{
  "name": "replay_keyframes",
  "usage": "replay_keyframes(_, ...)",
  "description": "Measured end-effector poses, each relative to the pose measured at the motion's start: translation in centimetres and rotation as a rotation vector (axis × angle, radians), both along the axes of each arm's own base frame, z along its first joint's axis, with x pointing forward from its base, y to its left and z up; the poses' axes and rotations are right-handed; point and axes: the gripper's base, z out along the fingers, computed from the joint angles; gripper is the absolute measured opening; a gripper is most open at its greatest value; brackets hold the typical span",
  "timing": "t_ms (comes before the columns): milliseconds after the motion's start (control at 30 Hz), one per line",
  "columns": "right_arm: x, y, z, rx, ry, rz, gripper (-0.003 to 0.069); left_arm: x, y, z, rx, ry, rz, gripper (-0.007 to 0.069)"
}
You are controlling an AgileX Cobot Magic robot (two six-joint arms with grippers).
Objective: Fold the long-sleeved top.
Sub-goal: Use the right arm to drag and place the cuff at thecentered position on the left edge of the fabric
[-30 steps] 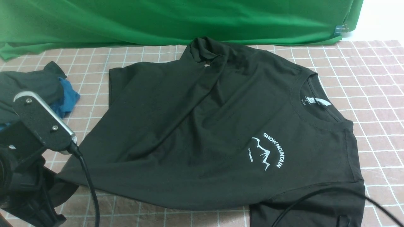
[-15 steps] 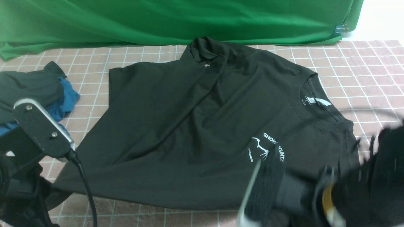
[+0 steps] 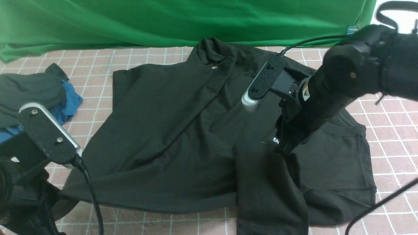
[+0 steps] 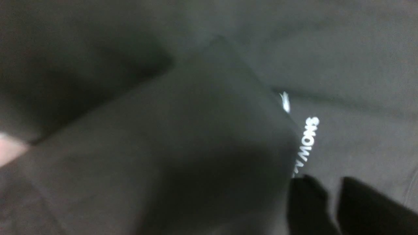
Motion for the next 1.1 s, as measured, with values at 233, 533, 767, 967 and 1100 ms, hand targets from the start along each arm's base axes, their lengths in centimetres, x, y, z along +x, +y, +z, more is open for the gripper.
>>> replay_keyframes(233, -6.7, 2.0, 2.2, 0.010, 0.109, 0.065, 0.0557, 0.2, -0.1, 0.1, -0.004, -0.023, -0.011, 0.0032)
replay_keyframes(533, -17.3, 5.4, -5.6, -0.054, 0.168, 0.451, 0.0608, 0.2, -0.1, 0.1, -0.005, -0.029, -0.011, 0.0032)
replay_keyframes(767, -15.1, 4.7, -9.4, -0.113, 0.206, 0.370, 0.0593, 0.2, -0.1, 0.1, -0.004, -0.029, -0.011, 0.0032)
replay_keyframes(967, -14.0, 4.4, -9.7, -0.100, 0.218, 0.317, 0.0528, 0.2, -0.1, 0.1, -0.004, -0.028, -0.011, 0.0032)
replay_keyframes(1100, -13.7, 4.2, -9.6, -0.107, 0.206, 0.321, 0.0363, 0.2, -0.1, 0.1, -0.004, -0.028, -0.011, 0.0032)
